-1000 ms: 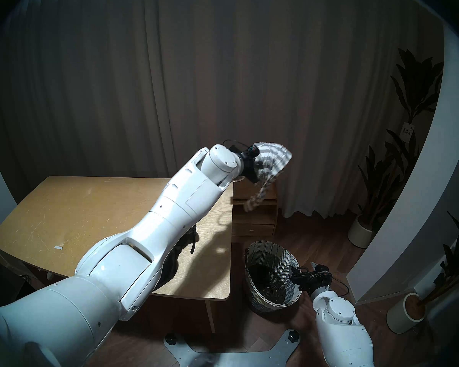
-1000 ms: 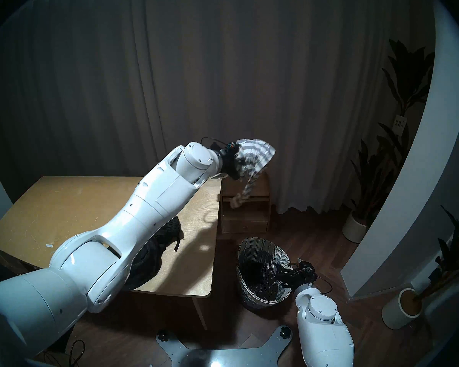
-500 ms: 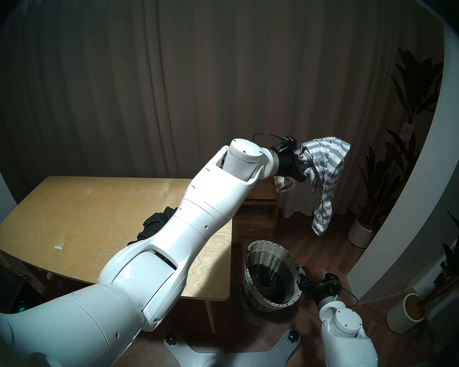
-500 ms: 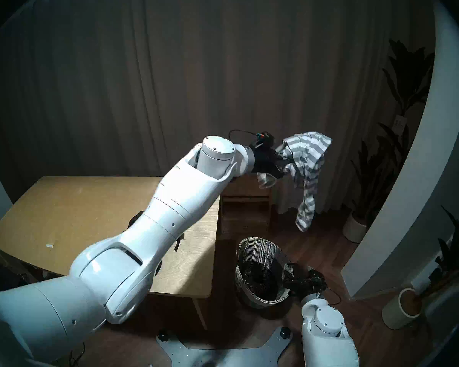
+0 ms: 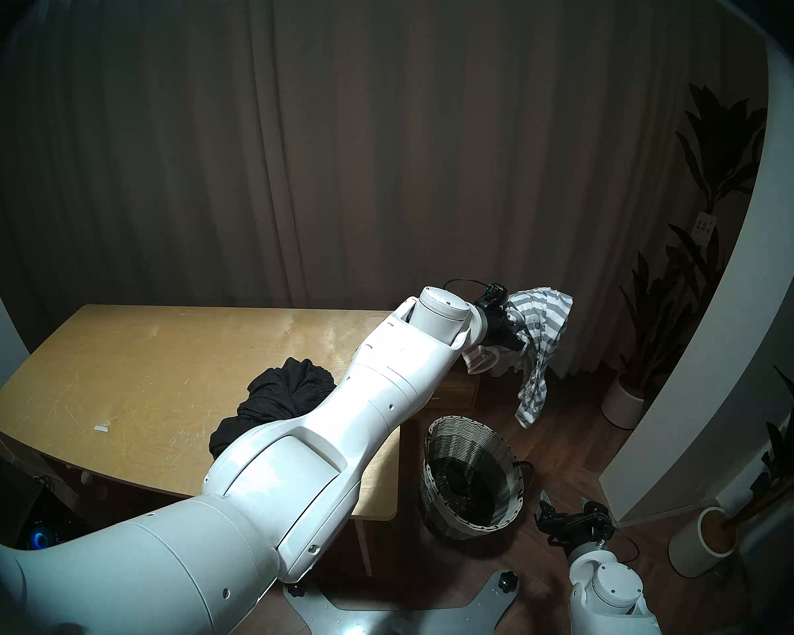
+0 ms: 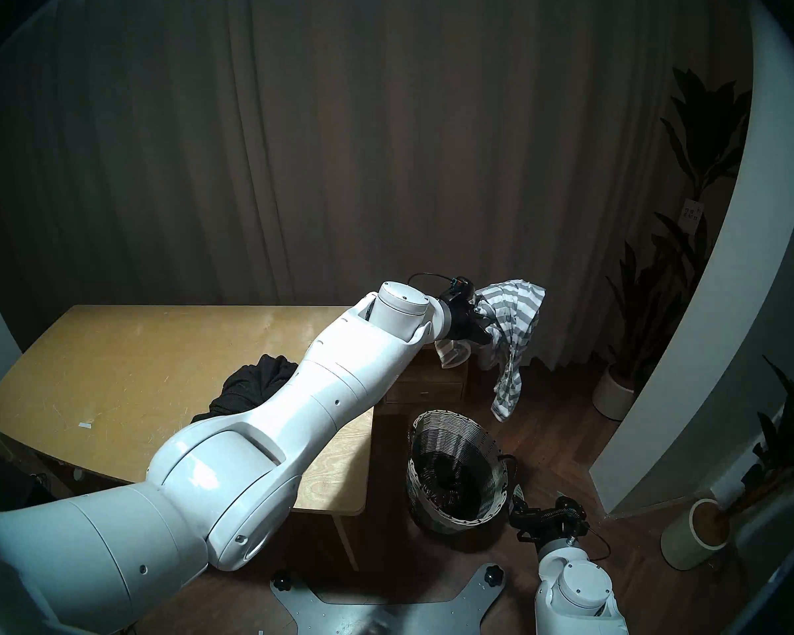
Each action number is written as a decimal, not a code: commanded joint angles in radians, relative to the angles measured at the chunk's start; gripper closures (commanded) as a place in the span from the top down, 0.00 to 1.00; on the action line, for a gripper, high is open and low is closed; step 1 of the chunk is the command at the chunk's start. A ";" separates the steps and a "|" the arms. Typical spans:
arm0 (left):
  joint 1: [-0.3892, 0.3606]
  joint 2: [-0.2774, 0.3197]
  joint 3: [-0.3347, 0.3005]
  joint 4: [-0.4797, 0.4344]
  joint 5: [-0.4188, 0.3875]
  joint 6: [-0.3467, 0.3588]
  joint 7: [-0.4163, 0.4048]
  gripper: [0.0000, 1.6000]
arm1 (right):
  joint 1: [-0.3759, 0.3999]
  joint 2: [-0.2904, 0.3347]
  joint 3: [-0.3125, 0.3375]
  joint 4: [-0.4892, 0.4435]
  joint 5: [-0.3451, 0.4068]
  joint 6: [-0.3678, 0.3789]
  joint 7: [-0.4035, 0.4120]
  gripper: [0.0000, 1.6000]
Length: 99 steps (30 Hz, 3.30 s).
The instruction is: Toss clothes into the laundry hamper
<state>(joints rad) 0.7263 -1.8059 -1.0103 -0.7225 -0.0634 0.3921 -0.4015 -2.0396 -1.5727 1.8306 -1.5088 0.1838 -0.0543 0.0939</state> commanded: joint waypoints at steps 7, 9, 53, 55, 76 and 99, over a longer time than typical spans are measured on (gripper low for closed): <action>-0.123 -0.107 -0.035 0.221 -0.008 -0.101 0.084 0.00 | -0.020 -0.010 0.007 -0.059 0.000 0.018 -0.019 1.00; -0.135 -0.108 -0.034 0.243 -0.005 -0.108 0.092 0.00 | -0.018 -0.010 0.007 -0.061 0.000 0.021 -0.021 1.00; -0.278 -0.030 -0.099 0.363 -0.041 -0.415 0.026 1.00 | 0.051 0.021 -0.039 -0.106 -0.026 0.047 -0.030 1.00; -0.291 -0.010 -0.106 0.342 -0.042 -0.420 0.029 1.00 | 0.061 0.023 -0.041 -0.116 -0.027 0.045 -0.027 1.00; -0.351 0.271 -0.297 0.266 -0.035 -0.440 0.177 1.00 | 0.289 -0.001 -0.255 -0.325 -0.028 0.020 0.062 1.00; -0.273 0.517 -0.380 0.265 -0.001 -0.446 0.255 1.00 | 0.460 -0.005 -0.509 -0.259 -0.131 0.041 0.135 1.00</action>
<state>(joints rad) 0.4593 -1.3736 -1.3701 -0.4340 -0.0673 -0.0418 -0.1607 -1.6405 -1.5716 1.3870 -1.7891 0.0911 -0.0187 0.2059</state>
